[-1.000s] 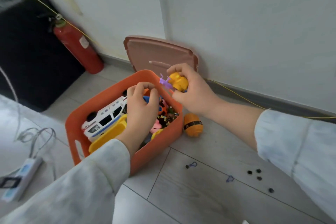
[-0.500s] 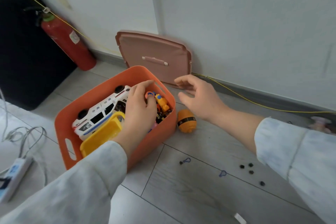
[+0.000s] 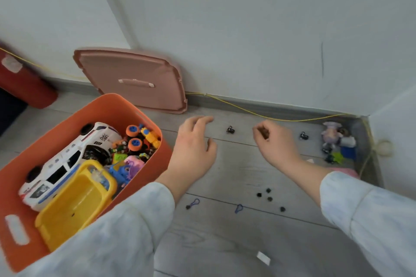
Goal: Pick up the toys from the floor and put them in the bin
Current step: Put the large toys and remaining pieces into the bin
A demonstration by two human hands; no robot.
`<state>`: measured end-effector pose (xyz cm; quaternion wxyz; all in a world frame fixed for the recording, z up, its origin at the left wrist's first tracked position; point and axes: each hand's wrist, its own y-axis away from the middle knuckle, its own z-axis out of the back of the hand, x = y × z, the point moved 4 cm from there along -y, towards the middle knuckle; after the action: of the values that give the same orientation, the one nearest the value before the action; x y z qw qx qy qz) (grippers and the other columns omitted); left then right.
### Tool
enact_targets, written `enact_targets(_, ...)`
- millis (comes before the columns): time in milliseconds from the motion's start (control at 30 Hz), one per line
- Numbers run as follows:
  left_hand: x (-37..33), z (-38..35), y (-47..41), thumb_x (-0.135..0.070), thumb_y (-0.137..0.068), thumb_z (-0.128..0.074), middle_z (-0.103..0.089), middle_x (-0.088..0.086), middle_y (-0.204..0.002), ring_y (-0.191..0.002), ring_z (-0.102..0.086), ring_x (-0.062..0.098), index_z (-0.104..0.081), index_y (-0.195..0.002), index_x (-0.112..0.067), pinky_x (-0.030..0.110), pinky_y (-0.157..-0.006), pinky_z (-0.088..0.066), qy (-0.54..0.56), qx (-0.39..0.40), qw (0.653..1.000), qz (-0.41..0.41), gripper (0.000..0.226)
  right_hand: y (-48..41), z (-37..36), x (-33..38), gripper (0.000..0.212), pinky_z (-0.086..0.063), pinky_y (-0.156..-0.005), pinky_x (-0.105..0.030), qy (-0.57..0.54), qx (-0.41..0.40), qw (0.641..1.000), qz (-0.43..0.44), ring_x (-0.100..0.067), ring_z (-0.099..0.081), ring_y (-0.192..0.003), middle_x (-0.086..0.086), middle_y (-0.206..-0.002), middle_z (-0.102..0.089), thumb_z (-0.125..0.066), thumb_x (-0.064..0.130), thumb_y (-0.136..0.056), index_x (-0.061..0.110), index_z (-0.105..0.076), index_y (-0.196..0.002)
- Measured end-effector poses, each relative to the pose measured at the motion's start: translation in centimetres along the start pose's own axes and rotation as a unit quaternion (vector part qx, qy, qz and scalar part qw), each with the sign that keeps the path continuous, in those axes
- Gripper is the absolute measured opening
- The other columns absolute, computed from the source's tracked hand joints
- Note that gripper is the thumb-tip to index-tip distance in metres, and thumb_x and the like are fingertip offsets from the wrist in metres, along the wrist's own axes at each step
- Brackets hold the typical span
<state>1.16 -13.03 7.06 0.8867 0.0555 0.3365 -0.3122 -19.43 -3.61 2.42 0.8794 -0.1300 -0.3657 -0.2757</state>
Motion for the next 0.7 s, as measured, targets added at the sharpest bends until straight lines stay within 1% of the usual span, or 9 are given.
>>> enact_targets(33,0.6,-1.1,-0.1,-0.015,-0.085,-0.059,-0.043,0.01,-0.139,-0.133,-0.038,0.031,-0.049,-0.14,-0.019,0.038,-0.113,-0.031,-0.024,0.028,0.999,0.021,0.056,0.1,0.2,-0.9,0.005,-0.046,-0.069,-0.029,0.006,0.009,1.0,-0.002,-0.018,-0.065,-0.075,0.002,-0.081,-0.07,-0.065,0.018,-0.091,0.018,-0.069,-0.09)
enact_targets(133,3.0,-3.6,-0.6,-0.028,-0.085,-0.06,-0.028,0.015,-0.152,-0.144,-0.019,0.035,-0.037,-0.147,-0.027,0.047,-0.117,-0.023,-0.136,0.11,0.981,0.084,0.067,0.5,0.6,-3.8,0.019,-0.044,-0.085,-0.028,0.068,0.035,0.997,-0.003,-0.027,-0.064,-0.101,-0.008,-0.107,-0.069,-0.066,0.015,-0.089,0.012,-0.069,-0.108)
enact_targets(233,5.6,-5.6,-1.2,-0.037,-0.084,-0.063,-0.01,0.018,-0.16,-0.148,-0.003,0.045,-0.026,-0.151,-0.033,0.055,-0.119,-0.016,-0.214,0.173,0.954,0.118,0.077,1.0,0.9,-7.5,0.034,-0.043,-0.102,-0.039,0.145,0.068,0.987,-0.025,-0.034,-0.055,-0.117,-0.013,-0.123,-0.059,-0.066,0.022,-0.088,0.012,-0.064,-0.121)
enact_targets(333,8.0,-7.5,-1.6,-0.037,-0.085,-0.063,0.002,0.018,-0.162,-0.144,0.006,0.056,-0.018,-0.152,-0.037,0.061,-0.119,-0.009,-0.268,0.232,0.922,0.156,0.081,1.3,1.3,-11.2,0.051,-0.033,-0.113,-0.046,0.224,0.091,0.966,-0.087,-0.039,-0.04,-0.133,-0.016,-0.142,-0.045,-0.064,0.034,-0.086,0.019,-0.055,-0.134)
enact_targets(400,8.5,-8.8,-1.6,-0.026,-0.087,-0.06,-0.003,0.016,-0.16,-0.143,0.003,0.058,-0.018,-0.153,-0.037,0.063,-0.117,-0.011,-0.279,0.267,0.905,0.178,0.079,1.3,1.7,-12.9,0.057,-0.03,-0.114,-0.05,0.281,0.087,0.949,-0.112,-0.04,-0.032,-0.138,-0.018,-0.148,-0.039,-0.065,0.041,-0.084,0.023,-0.051,-0.136)
enact_targets(433,8.4,-9.5,-1.6,-0.02,-0.087,-0.058,-0.008,0.013,-0.159,-0.143,-0.001,0.056,-0.02,-0.153,-0.037,0.062,-0.115,-0.017,-0.276,0.276,0.903,0.18,0.078,1.1,2.0,-13.5,0.059,-0.031,-0.113,-0.052,0.298,0.078,0.944,-0.117,-0.04,-0.031,-0.138,-0.017,-0.147,-0.039,-0.066,0.042,-0.081,0.024,-0.052,-0.136)
enact_targets(500,7.5,-10.9,-1.5,-0.016,-0.086,-0.056,-0.018,0.011,-0.155,-0.142,-0.014,0.046,-0.027,-0.151,-0.036,0.057,-0.11,-0.027,-0.276,0.272,0.909,0.15,0.074,1.0,2.6,-14.3,0.061,-0.033,-0.11,-0.053,0.313,0.055,0.939,-0.13,-0.04,-0.031,-0.136,-0.017,-0.145,-0.04,-0.068,0.042,-0.078,0.024,-0.054,-0.134)
enact_targets(567,6.1,-12.1,-1.7,-0.018,-0.085,-0.056,-0.025,0.009,-0.152,-0.137,-0.023,0.037,-0.033,-0.148,-0.035,0.051,-0.108,-0.03,-0.271,0.256,0.923,0.096,0.07,0.8,3.2,-14.9,0.062,-0.031,-0.111,-0.054,0.321,0.035,0.935,-0.145,-0.041,-0.029,-0.137,-0.019,-0.146,-0.038,-0.069,0.041,-0.076,0.023,-0.054,-0.133)
enact_targets(700,2.7,-14.7,-3.0,-0.031,-0.079,-0.064,-0.027,0.004,-0.149,-0.133,-0.027,0.032,-0.035,-0.145,-0.037,0.048,-0.106,-0.032,-0.219,0.257,0.941,0.031,0.073,0.2,4.8,-17.0,0.065,-0.026,-0.113,-0.057,0.314,-0.001,0.933,-0.176,-0.043,-0.016,-0.146,-0.023,-0.156,-0.025,-0.069,0.041,-0.078,0.025,-0.047,-0.136)
